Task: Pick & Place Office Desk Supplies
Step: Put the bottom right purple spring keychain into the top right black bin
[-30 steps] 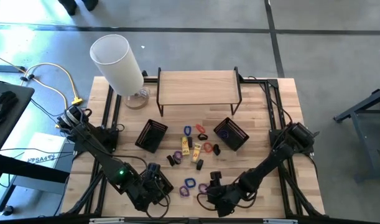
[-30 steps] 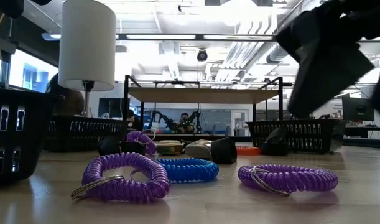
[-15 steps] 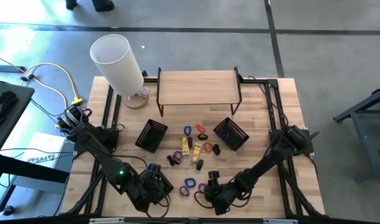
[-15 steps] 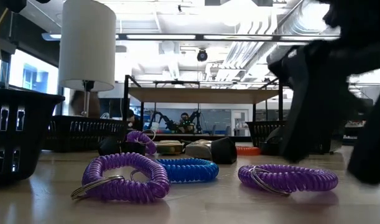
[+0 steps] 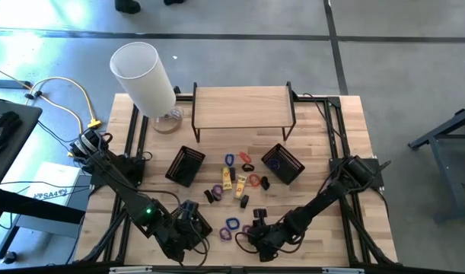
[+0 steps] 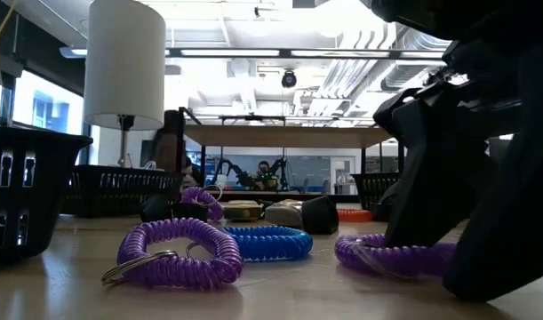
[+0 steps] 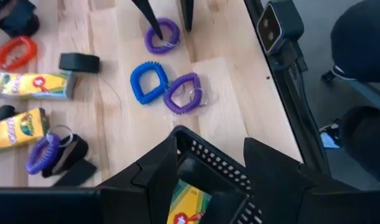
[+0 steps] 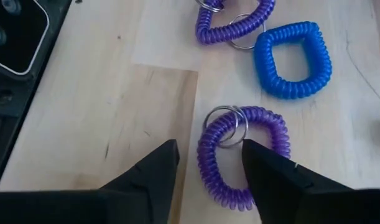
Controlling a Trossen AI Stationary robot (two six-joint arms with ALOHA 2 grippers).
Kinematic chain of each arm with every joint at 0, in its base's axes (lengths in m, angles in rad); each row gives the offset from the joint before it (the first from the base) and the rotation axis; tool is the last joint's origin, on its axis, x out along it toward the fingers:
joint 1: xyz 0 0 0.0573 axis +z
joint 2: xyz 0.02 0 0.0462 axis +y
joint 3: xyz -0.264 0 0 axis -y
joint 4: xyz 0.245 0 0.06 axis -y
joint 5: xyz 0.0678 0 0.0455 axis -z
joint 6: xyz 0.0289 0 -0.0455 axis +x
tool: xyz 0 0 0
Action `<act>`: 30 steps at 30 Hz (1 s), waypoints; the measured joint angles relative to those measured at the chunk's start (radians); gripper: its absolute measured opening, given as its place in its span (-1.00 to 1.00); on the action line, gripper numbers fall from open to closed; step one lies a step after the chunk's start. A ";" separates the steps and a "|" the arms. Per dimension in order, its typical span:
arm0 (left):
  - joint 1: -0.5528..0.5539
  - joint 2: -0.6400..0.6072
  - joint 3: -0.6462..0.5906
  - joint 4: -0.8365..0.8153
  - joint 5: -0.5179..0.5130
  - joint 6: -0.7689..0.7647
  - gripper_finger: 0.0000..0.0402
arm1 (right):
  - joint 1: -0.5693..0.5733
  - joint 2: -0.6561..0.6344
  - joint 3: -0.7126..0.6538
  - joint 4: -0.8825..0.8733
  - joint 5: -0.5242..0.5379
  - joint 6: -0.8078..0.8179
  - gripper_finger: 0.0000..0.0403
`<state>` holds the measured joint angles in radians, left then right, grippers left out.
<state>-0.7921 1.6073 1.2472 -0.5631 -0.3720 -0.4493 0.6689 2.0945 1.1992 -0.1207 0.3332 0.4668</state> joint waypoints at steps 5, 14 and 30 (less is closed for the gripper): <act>0.004 0.000 0.000 0.004 -0.007 0.026 -0.12 | -0.002 0.002 0.000 -0.016 -0.002 0.002 -0.50; 0.082 0.000 0.000 0.011 0.054 0.087 -0.12 | 0.033 -0.050 -0.005 -0.072 0.042 0.086 -0.96; 0.348 0.001 0.000 0.064 0.093 0.346 -0.12 | 0.091 -0.435 0.060 -0.976 0.336 0.654 -0.98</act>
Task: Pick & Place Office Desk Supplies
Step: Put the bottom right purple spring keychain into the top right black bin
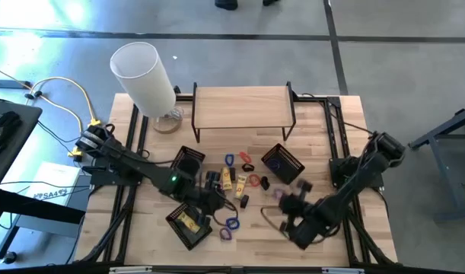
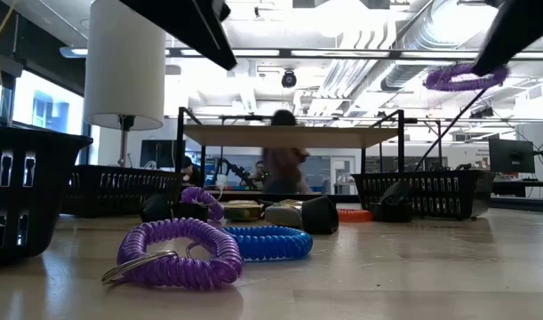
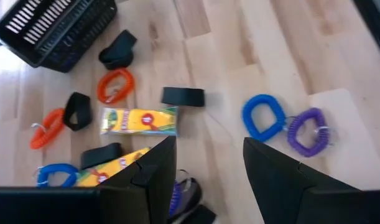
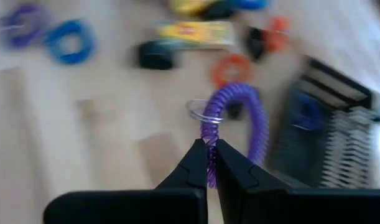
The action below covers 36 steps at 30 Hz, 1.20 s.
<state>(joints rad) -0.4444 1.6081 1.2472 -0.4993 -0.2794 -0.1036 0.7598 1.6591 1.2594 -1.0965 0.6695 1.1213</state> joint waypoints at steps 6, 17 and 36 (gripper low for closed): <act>0.058 0.000 -0.001 0.000 0.090 0.059 -0.12 | -0.102 -0.029 0.000 -0.282 -0.025 0.209 -0.98; 0.055 0.000 -0.043 -0.024 0.145 -0.010 -0.12 | -0.413 -0.030 -0.124 -0.173 -0.210 0.083 -0.98; -0.168 0.000 -0.042 -0.044 0.003 -0.141 -0.12 | -0.527 -0.030 -0.230 0.004 -0.274 0.051 -0.35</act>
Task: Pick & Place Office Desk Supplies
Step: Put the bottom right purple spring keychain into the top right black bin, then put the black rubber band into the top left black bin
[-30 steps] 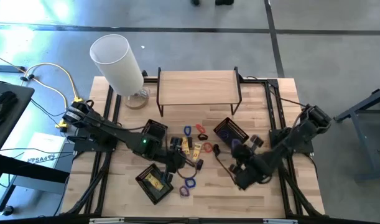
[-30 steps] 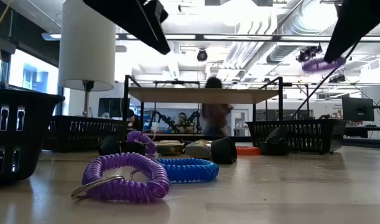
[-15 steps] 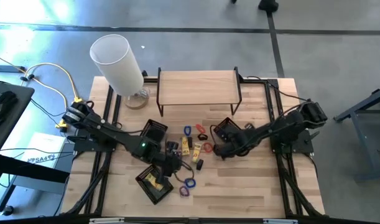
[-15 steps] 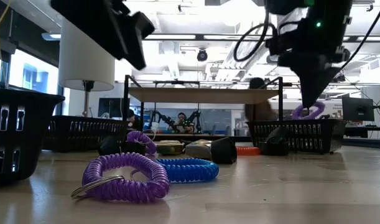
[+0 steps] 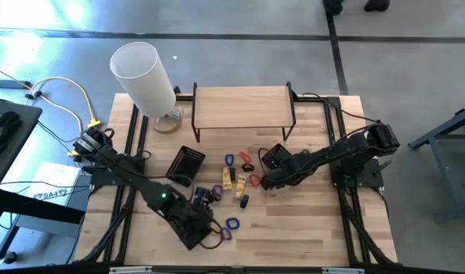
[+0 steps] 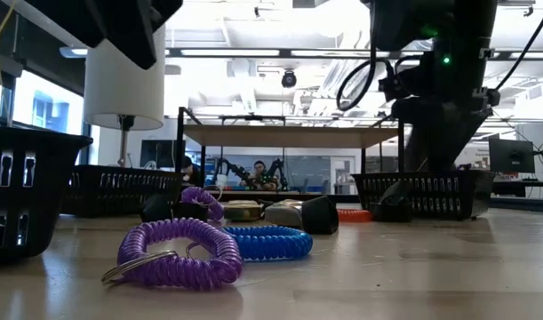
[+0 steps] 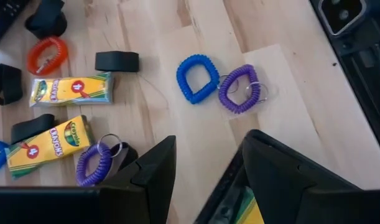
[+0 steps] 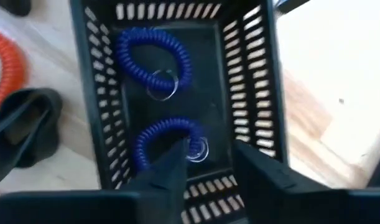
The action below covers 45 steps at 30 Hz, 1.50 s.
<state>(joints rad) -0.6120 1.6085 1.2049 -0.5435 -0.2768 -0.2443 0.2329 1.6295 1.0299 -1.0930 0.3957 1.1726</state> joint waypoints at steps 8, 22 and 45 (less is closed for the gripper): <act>-0.005 0.000 0.000 0.001 -0.017 -0.017 -0.12 | 0.025 -0.035 0.120 -0.200 0.136 -0.031 0.03; 0.037 0.000 0.001 0.037 -0.032 0.097 -0.12 | 0.415 -0.131 0.161 0.234 0.175 -0.173 0.03; -0.122 0.018 -0.058 0.044 0.159 0.030 -0.12 | 0.338 0.359 0.122 0.991 0.249 -0.662 0.03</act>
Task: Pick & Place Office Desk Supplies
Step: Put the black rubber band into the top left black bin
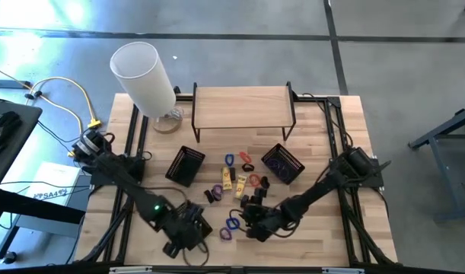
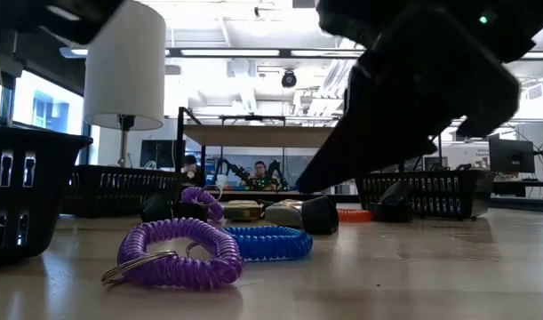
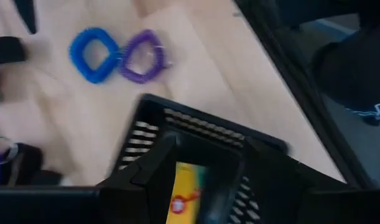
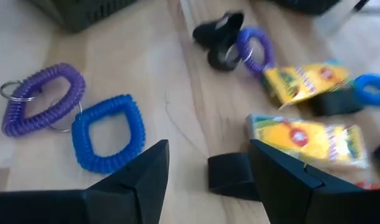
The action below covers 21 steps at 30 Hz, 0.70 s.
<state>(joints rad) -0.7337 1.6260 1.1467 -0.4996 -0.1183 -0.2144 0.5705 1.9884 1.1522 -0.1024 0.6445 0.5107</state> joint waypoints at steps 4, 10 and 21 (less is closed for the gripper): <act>-0.061 0.000 -0.013 0.007 -0.086 -0.031 -0.12 | -0.014 0.000 0.000 -0.024 0.000 0.092 0.03; -0.106 0.000 -0.012 0.024 -0.156 -0.027 -0.12 | -0.010 0.000 0.000 -0.071 -0.002 0.097 0.03; -0.078 0.000 -0.012 0.066 -0.172 0.008 -0.12 | -0.042 0.000 -0.001 -0.149 -0.024 0.153 0.03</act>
<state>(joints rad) -0.8112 1.6260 1.1347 -0.4335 -0.2905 -0.2066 0.5280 1.9888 1.1515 -0.2512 0.6209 0.6635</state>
